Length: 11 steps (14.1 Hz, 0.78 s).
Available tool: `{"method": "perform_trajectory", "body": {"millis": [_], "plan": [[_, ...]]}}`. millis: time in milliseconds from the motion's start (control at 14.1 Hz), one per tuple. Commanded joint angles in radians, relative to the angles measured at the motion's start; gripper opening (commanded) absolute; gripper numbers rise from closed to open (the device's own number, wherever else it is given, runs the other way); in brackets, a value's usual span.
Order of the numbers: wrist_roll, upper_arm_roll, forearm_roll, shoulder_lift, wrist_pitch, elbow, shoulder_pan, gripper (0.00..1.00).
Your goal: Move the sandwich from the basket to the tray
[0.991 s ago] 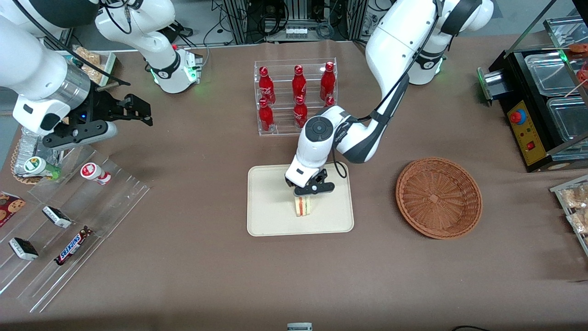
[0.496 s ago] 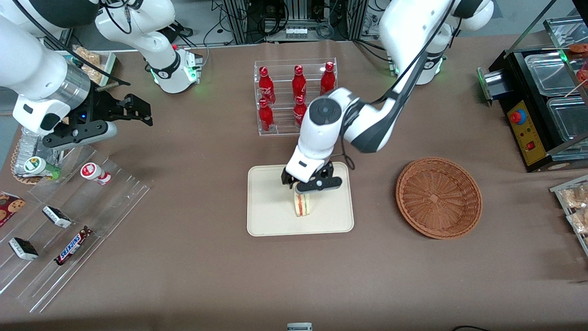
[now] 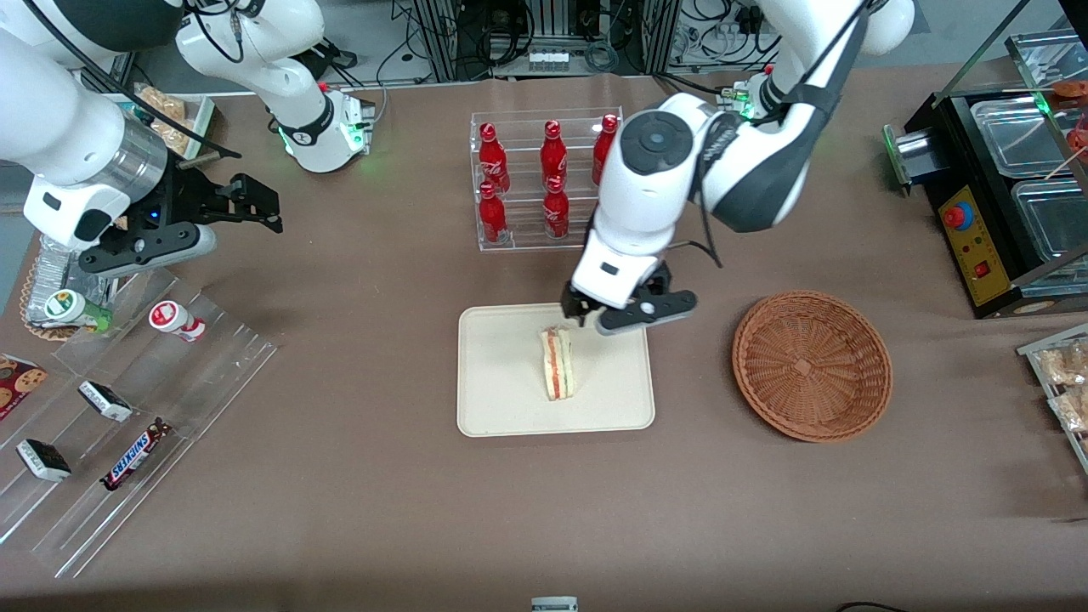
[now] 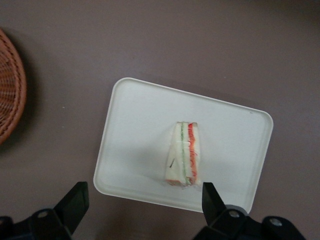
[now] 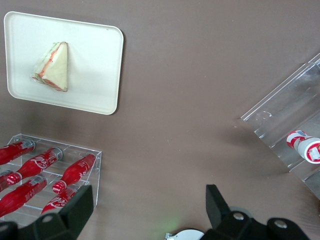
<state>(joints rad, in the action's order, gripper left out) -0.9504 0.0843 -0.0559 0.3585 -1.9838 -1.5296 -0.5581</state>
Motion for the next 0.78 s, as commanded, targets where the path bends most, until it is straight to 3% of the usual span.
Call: {"method": "perform_trajectory", "body": {"millis": [0, 708], "plan": [[0.034, 0.006, -0.010, -0.035, 0.071, -0.012, 0.064, 1.00], [0.433, 0.008, 0.002, -0.206, 0.232, -0.107, 0.342, 1.00]]}}
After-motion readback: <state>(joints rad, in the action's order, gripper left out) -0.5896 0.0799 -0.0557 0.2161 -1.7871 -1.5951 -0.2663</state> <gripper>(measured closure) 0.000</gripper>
